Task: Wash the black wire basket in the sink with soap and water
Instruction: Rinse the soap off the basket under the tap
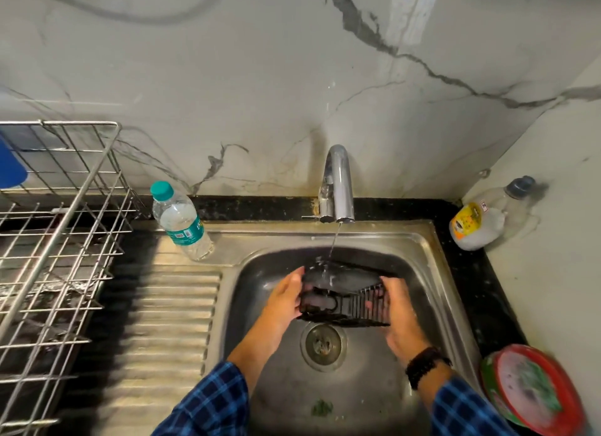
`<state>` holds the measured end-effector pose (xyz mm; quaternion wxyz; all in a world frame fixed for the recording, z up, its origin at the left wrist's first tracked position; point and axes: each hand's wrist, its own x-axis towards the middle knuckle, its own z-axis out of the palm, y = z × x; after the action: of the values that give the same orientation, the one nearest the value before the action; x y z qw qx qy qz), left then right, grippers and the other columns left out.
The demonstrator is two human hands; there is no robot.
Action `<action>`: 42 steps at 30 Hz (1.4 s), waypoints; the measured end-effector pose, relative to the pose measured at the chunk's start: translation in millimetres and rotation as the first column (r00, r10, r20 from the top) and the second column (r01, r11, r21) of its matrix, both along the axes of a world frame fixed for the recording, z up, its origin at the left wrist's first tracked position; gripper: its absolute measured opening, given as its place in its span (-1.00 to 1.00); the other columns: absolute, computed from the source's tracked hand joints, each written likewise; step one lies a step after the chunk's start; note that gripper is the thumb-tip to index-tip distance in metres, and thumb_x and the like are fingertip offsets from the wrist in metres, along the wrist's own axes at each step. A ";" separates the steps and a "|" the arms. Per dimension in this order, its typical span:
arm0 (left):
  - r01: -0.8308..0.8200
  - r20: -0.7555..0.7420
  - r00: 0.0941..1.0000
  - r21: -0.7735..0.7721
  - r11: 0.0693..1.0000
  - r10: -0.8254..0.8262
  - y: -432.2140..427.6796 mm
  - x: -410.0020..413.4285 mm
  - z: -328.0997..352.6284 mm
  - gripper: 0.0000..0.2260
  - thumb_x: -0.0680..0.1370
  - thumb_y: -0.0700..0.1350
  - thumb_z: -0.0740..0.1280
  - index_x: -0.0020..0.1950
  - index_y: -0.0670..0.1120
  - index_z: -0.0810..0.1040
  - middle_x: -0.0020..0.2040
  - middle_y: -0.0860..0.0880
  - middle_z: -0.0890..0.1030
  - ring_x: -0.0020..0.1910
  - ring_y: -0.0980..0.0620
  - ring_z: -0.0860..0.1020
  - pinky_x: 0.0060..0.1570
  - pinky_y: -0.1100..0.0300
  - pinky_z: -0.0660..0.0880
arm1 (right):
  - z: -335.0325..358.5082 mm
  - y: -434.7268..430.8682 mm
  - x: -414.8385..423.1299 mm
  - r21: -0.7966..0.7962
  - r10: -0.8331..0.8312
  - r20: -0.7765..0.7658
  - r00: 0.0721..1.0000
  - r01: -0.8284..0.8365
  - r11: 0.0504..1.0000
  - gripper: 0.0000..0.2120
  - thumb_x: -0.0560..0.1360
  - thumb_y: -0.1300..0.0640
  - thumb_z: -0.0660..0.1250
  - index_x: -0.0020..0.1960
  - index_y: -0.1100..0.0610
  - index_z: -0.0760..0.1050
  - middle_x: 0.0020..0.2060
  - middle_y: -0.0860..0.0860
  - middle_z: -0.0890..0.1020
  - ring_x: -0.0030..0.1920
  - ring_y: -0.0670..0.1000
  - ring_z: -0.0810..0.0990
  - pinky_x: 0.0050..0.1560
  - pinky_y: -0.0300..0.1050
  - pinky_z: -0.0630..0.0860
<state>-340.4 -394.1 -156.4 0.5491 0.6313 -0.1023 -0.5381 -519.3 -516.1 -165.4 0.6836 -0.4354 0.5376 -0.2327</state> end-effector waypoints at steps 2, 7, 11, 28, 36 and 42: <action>0.060 0.220 0.974 -0.038 0.997 -0.050 0.1 -1.8 10.6 -0.71 0.70 -0.05 0.16 0.41 0.07 0.47 0.06 0.02 0.70 -0.02 0.07 0.66 0.07 0.09 0.61 | 3.3 -9.4 -6.9 0.204 -0.098 0.080 0.992 0.080 0.976 -0.64 0.53 -0.21 0.24 0.12 0.04 0.51 -0.09 0.13 0.63 -0.08 0.14 0.62 -0.04 0.09 0.52; 0.008 0.976 0.089 0.199 0.980 -0.199 -1.2 9.0 53.6 -0.68 0.60 0.20 0.17 0.28 0.18 0.54 0.00 0.09 0.62 0.01 0.06 0.54 -0.08 0.12 0.57 | 17.0 -16.0 -3.2 0.231 -0.053 0.158 0.986 0.015 0.973 -0.65 0.51 -0.18 0.16 -0.12 0.05 0.57 -0.15 0.17 0.65 -0.15 0.20 0.63 0.05 0.21 0.45; 0.143 0.881 0.240 0.384 0.912 -0.408 -4.1 36.5 50.6 -0.51 0.61 0.30 0.05 0.49 0.16 0.34 0.45 0.07 0.40 0.49 -0.08 0.29 0.51 -0.12 0.12 | 16.4 -17.2 -2.1 0.333 -0.155 0.246 0.957 0.067 0.941 -0.63 0.49 -0.16 0.17 -0.04 0.09 0.60 -0.07 0.24 0.66 -0.06 0.26 0.63 0.18 0.30 0.42; 0.303 0.806 0.372 0.364 0.881 -0.461 -62.2 47.3 121.0 -0.64 0.68 0.17 0.06 -0.17 0.05 0.47 -0.19 0.02 0.63 -0.25 0.07 0.60 -0.24 0.14 0.51 | 60.7 12.7 37.8 -0.795 -0.412 -0.031 0.911 0.227 0.562 -0.46 0.62 0.00 0.08 0.56 0.14 0.21 0.57 0.06 0.23 0.57 0.01 0.17 0.54 0.13 0.15; 0.378 0.760 0.393 0.380 0.844 -0.518 -81.9 48.2 131.2 -0.71 0.69 0.02 0.12 -0.17 0.08 0.52 -0.27 0.03 0.60 -0.44 0.13 0.49 -0.42 0.24 0.35 | 80.2 1.5 44.4 -0.863 -0.327 -0.374 0.868 -0.197 0.465 -0.45 0.54 -0.02 0.09 0.53 0.01 0.30 0.61 0.20 -0.03 0.61 0.18 -0.14 0.48 0.46 -0.03; 0.417 0.730 0.457 0.328 0.848 -0.508 -90.4 31.4 121.9 -0.78 0.69 0.03 0.15 0.01 -0.03 0.53 -0.29 0.10 0.52 -0.35 0.15 0.49 -0.42 0.28 0.36 | 86.6 42.6 69.4 -0.778 -0.205 -0.628 0.750 -0.610 0.151 -0.53 0.58 -0.01 0.05 0.39 0.09 0.49 0.45 0.02 0.46 0.51 0.03 0.32 0.46 0.49 -0.13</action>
<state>-308.9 -484.5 -34.5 0.2442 0.7773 -0.4754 -0.3320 -449.9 -473.5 -78.8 0.0551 -0.8869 0.3772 -0.2607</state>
